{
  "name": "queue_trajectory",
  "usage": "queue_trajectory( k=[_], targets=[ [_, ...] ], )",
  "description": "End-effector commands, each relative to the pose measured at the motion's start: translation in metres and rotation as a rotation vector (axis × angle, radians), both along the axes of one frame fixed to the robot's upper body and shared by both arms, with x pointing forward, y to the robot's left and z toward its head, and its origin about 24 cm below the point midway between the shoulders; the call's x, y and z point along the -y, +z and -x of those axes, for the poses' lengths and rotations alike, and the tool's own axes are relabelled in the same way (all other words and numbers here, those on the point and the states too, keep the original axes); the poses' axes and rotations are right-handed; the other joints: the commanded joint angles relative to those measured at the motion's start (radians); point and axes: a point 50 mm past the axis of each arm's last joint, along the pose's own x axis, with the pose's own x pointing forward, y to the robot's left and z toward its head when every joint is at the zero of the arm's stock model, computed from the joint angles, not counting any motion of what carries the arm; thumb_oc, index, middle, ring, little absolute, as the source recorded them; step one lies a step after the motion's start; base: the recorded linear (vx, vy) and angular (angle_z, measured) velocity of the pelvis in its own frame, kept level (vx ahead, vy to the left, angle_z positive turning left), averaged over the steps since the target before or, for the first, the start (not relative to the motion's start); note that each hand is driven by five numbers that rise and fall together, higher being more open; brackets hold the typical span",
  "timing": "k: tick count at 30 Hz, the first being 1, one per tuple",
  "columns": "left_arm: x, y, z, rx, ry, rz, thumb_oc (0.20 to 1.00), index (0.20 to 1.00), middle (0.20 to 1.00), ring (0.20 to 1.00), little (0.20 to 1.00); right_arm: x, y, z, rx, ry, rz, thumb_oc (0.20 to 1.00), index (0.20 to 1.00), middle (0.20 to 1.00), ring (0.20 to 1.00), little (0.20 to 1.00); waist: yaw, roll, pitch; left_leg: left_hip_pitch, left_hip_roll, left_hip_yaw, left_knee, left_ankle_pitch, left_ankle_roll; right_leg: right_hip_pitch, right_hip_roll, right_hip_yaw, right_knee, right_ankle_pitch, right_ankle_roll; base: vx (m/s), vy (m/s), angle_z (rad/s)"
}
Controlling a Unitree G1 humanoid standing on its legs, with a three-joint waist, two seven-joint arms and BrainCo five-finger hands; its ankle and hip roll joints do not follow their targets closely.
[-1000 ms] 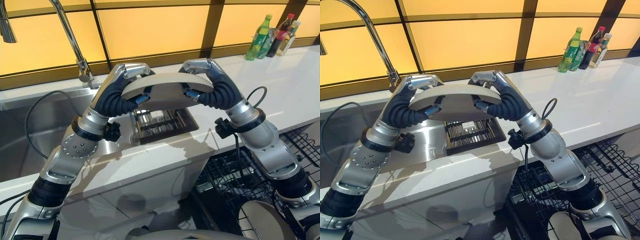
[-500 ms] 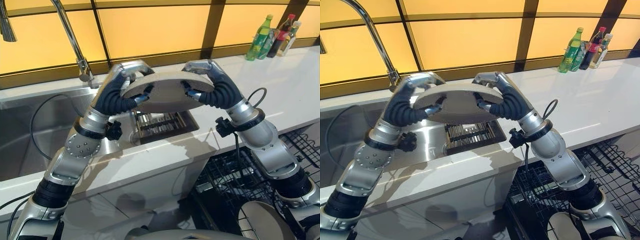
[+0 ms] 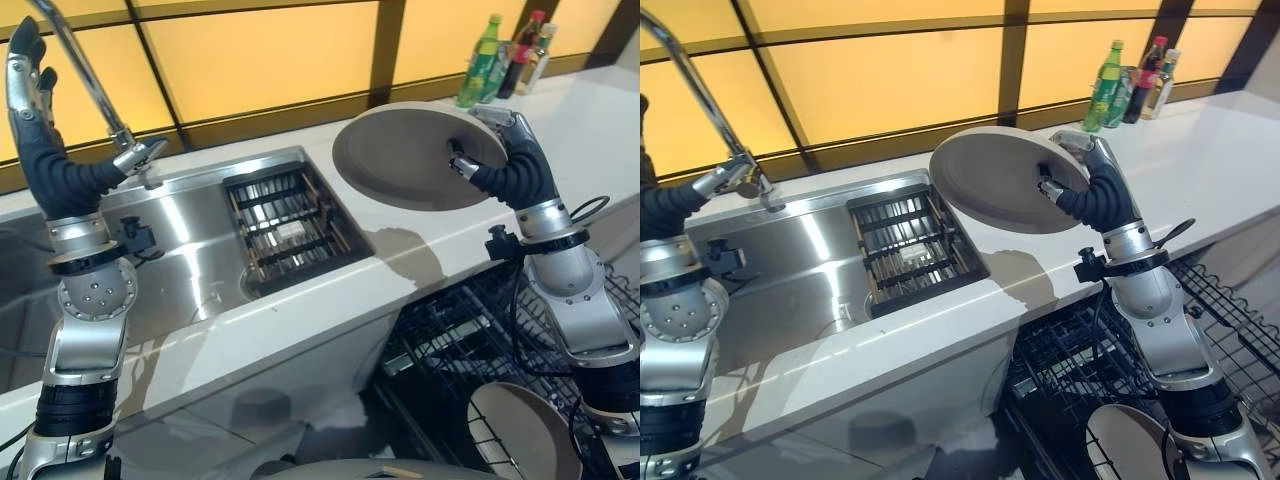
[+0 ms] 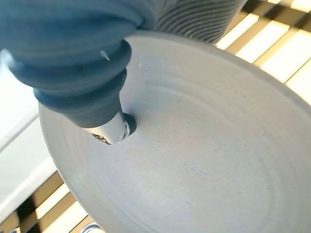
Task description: Pick up plates and place into dishwasher.
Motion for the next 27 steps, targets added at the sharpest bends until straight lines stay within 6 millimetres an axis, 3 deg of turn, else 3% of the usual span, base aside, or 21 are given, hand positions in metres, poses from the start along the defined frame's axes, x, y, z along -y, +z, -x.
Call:
queue_trajectory(
  k=[1, 12, 18, 21, 23, 25, 27],
  targets=[
    [-0.017, -0.003, -0.002, -0.032, 0.056, 0.023, 1.000, 1.000, 1.000, 1.000, 1.000, 0.024, 0.019, 0.008, 0.148, -0.142, 0.013, 0.200, 0.200, 0.200, 0.200, 0.200, -0.015, -0.030, -0.066, -0.068, 0.000, 0.017, 0.002, 0.058, 0.013, 0.033, -0.053, 0.035, 0.027, -0.031, 0.034, 0.05, 0.054, -0.15],
    [-0.058, -0.023, 0.016, -0.157, 0.163, 0.071, 1.000, 1.000, 1.000, 1.000, 1.000, 0.096, 0.004, 0.021, 0.192, -0.572, 0.014, 0.200, 0.200, 0.200, 0.200, 0.200, -0.060, -0.032, -0.049, -0.039, -0.049, 0.056, 0.045, -0.002, 0.057, -0.002, -0.084, 0.115, 0.086, -0.033, 0.057, 0.08, 0.103, -0.23],
    [-0.068, -0.033, 0.018, -0.223, 0.164, 0.093, 1.000, 1.000, 1.000, 1.000, 1.000, 0.121, -0.016, 0.027, 0.180, -0.767, 0.022, 0.200, 0.200, 0.200, 0.200, 0.200, -0.081, -0.023, -0.003, -0.047, -0.091, 0.021, 0.088, -0.018, 0.111, -0.107, -0.050, 0.163, 0.315, -0.065, 0.040, 0.05, 0.082, -0.24],
    [-0.069, -0.034, 0.014, -0.243, 0.158, 0.100, 1.000, 1.000, 1.000, 1.000, 1.000, 0.130, -0.025, 0.027, 0.147, -0.817, 0.033, 0.200, 0.200, 0.200, 0.200, 0.200, -0.092, -0.033, 0.012, -0.070, -0.104, 0.010, 0.117, -0.027, 0.107, -0.107, -0.047, 0.212, 0.243, -0.054, 0.039, 0.03, -0.117, -0.10],
    [-0.068, -0.031, 0.008, -0.233, 0.155, 0.108, 1.000, 1.000, 1.000, 1.000, 1.000, 0.132, -0.028, 0.023, 0.141, -0.832, 0.032, 0.200, 0.200, 0.200, 0.200, 0.200, -0.100, -0.039, 0.026, -0.095, -0.103, 0.017, 0.144, -0.042, 0.096, -0.112, -0.069, 0.251, 0.180, -0.004, 0.051, -0.03, -0.216, -0.12],
    [-0.066, -0.026, -0.003, -0.207, 0.159, 0.127, 1.000, 1.000, 1.000, 1.000, 1.000, 0.132, -0.028, 0.015, 0.146, -0.847, 0.032, 0.200, 0.200, 0.200, 0.200, 0.200, -0.110, -0.038, 0.055, -0.110, -0.087, 0.029, 0.165, -0.072, 0.085, -0.133, -0.087, 0.281, 0.143, 0.031, 0.071, -0.08, -0.273, -0.06],
    [-0.067, -0.022, -0.008, -0.203, 0.169, 0.146, 1.000, 1.000, 1.000, 1.000, 1.000, 0.133, -0.027, 0.009, 0.143, -0.852, 0.018, 0.200, 0.200, 0.200, 0.200, 0.200, -0.116, -0.038, 0.076, -0.127, -0.066, 0.035, 0.188, -0.082, 0.078, -0.143, -0.076, 0.303, 0.141, 0.015, 0.085, -0.02, -0.278, 0.10]
  ],
)
